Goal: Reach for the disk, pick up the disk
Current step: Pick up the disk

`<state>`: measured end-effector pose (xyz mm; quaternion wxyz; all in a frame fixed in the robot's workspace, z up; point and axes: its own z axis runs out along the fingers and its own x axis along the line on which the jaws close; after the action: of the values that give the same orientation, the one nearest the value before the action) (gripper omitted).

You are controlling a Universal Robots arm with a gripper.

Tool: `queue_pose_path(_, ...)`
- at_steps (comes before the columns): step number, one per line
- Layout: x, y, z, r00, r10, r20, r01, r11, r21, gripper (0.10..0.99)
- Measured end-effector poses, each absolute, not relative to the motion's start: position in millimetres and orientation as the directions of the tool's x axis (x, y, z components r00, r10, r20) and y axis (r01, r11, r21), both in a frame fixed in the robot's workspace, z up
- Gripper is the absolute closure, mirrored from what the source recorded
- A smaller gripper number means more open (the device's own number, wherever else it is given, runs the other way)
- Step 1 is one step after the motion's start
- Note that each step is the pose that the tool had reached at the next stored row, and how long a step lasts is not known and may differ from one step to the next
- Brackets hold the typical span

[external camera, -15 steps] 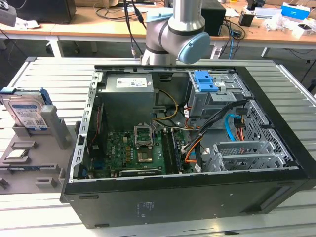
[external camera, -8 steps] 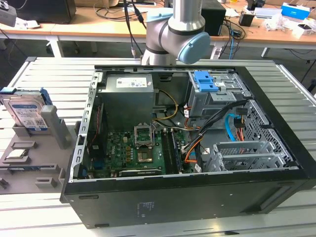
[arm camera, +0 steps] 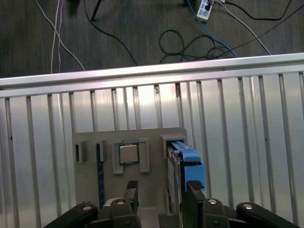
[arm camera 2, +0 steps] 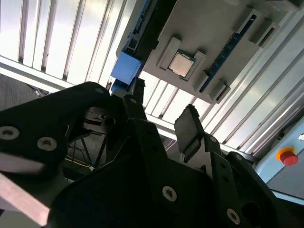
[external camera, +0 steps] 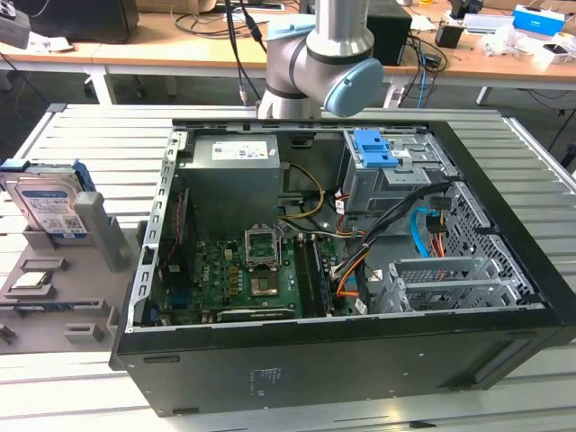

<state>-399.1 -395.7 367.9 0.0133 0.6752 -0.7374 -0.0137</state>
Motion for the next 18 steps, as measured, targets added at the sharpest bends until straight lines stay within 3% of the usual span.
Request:
queue_pose_path(1, -399.1, -395.7, 367.9, -0.088, -0.996, 0.001, -0.995, 0.088, 0.038, 0.541)
queue_pose_path(12, -397.7, -370.1, 367.9, -0.083, -0.997, 0.001, -0.996, 0.083, 0.038, 0.541)
queue_pose_path(18, -396.1, -369.9, 362.8, -0.082, -0.997, 0.001, -0.996, 0.082, 0.038, 0.541)
